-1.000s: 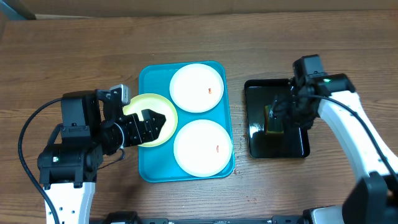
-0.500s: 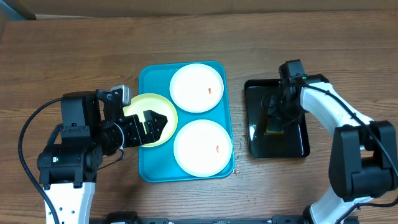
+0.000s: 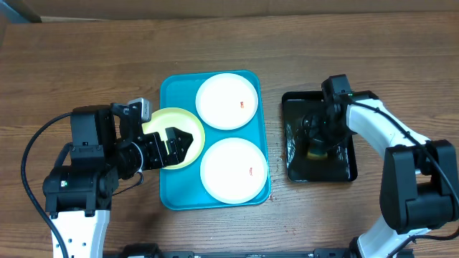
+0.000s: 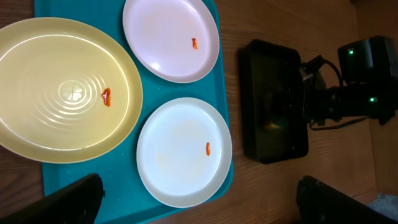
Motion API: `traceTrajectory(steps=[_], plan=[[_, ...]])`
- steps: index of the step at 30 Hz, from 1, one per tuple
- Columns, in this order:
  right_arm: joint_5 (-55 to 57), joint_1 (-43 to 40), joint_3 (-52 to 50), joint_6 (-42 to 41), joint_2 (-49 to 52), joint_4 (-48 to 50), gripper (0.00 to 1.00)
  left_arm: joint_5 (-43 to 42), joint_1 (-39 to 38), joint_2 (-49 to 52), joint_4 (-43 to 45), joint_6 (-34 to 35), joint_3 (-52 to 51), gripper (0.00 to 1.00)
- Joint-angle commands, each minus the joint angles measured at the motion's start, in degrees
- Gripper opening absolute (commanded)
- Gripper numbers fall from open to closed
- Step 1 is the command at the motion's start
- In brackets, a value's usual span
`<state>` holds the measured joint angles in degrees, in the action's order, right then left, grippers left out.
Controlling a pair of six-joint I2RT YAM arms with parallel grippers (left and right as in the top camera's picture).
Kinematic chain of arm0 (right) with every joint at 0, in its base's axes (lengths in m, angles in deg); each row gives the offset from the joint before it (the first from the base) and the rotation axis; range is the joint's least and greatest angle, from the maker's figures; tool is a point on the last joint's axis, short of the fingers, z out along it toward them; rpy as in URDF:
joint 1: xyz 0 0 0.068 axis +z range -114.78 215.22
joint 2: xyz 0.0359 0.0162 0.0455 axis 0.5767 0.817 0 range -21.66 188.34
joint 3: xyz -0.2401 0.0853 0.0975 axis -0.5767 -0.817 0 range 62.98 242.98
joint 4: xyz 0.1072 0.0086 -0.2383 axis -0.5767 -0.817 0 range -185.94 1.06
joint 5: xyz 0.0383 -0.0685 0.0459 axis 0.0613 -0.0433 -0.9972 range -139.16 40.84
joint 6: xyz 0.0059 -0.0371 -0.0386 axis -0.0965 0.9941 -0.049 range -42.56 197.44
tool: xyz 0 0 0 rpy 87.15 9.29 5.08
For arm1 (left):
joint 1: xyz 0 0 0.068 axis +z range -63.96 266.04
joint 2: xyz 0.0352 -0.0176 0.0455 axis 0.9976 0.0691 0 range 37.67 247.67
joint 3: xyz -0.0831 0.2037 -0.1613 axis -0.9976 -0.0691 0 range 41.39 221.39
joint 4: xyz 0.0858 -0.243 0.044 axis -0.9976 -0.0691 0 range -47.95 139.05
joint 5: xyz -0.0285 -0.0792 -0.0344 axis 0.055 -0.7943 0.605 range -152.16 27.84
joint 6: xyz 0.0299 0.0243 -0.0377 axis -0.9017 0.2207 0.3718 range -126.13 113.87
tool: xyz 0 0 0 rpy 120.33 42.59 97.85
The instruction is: Clean dirty plates on tray and stack at the side
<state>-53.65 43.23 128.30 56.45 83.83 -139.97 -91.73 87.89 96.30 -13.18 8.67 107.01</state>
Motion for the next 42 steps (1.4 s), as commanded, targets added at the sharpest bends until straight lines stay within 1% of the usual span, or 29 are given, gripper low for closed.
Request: traceTrajectory(steps=[1,4,5,6,7,8,9,13,15,16,20,22,23,24,28,34,35,36,37,38,39,42], plan=[[0.2,0.2,5.9,0.0,-1.9,-4.4,0.04,-0.1,-0.4,0.1,-0.1,-0.9,1.3,1.0],[0.6,0.4,7.4,0.0,-2.8,-5.9,0.04,-0.1,-0.4,0.1,-0.1,-0.9,1.3,1.0],[0.8,0.4,7.4,0.0,-2.8,-6.1,0.12,-0.1,-0.4,0.1,-0.1,-0.9,1.3,1.0],[1.0,0.4,7.4,0.0,-2.8,-6.4,0.34,-0.1,-0.4,0.1,-0.1,-0.9,1.3,1.0],[1.0,0.4,7.3,0.0,-2.8,-6.8,0.44,-0.1,-0.4,0.1,-0.1,-0.9,1.3,1.0],[1.0,0.4,7.3,-0.1,-2.8,-7.4,0.48,-0.1,-0.4,0.1,-0.1,-0.9,1.3,1.0],[1.0,0.4,7.2,-0.1,-2.8,-7.9,0.49,-0.1,-0.4,0.1,-0.1,-0.9,1.3,1.0],[0.0,0.4,5.3,-0.1,-2.8,-8.2,0.51,-0.1,-0.4,0.1,-0.1,-0.9,1.3,1.0],[-0.9,0.4,3.4,-0.1,-2.8,-7.0,0.51,-0.1,-0.4,0.1,-0.1,-0.9,1.3,1.0],[-1.2,0.4,2.4,-0.1,-2.8,-6.0,0.49,-0.1,-0.4,0.1,-0.1,-0.9,1.3,1.0],[-3.5,0.4,-4.2,-0.6,-2.8,1.6,0.29,0.0,-0.4,0.1,-0.1,-0.9,1.3,1.0],[-3.3,0.4,-7.3,-2.0,-2.8,4.9,0.22,0.0,-0.4,0.1,-0.1,-0.9,1.3,1.0],[-3.3,0.4,-8.6,-2.1,-2.8,6.5,0.14,0.0,-0.4,0.1,-0.1,-0.9,1.3,1.0],[-3.3,0.4,-9.2,-2.7,-2.8,7.3,0.04,0.0,-0.4,0.1,-0.1,-0.9,1.3,1.0],[-2.2,0.4,-7.0,-3.1,-3.4,4.8,0.04,-0.1,-0.4,0.1,-0.1,-0.9,1.3,1.0],[3.6,0.9,1.6,-3.0,-7.3,-4.1,0.04,-0.1,-0.4,0.1,-0.1,-0.9,1.3,1.0],[3.8,1.0,2.5,-3.0,-7.9,-4.8,0.13,-0.1,-0.4,0.2,-0.1,-0.9,1.3,1.0],[3.8,1.0,3.0,-2.9,-8.3,-5.1,0.33,-0.1,-0.4,0.2,-0.1,-0.9,1.3,1.0],[3.8,1.0,3.1,-2.9,-8.6,-5.0,0.45,0.0,-0.4,0.2,-0.1,-0.9,1.3,1.0],[3.8,1.0,3.1,-2.9,-8.7,-5.0,0.5,0.0,-0.4,0.2,-0.1,-0.9,1.3,1.0],[3.8,1.0,3.1,-2.9,-8.6,-5.0,0.53,0.0,-0.4,0.1,-0.1,-0.9,1.3,1.0],[3.6,1.0,2.6,-2.9,-7.8,-4.2,0.55,0.0,-0.4,0.1,-0.1,-0.9,1.3,1.0]])
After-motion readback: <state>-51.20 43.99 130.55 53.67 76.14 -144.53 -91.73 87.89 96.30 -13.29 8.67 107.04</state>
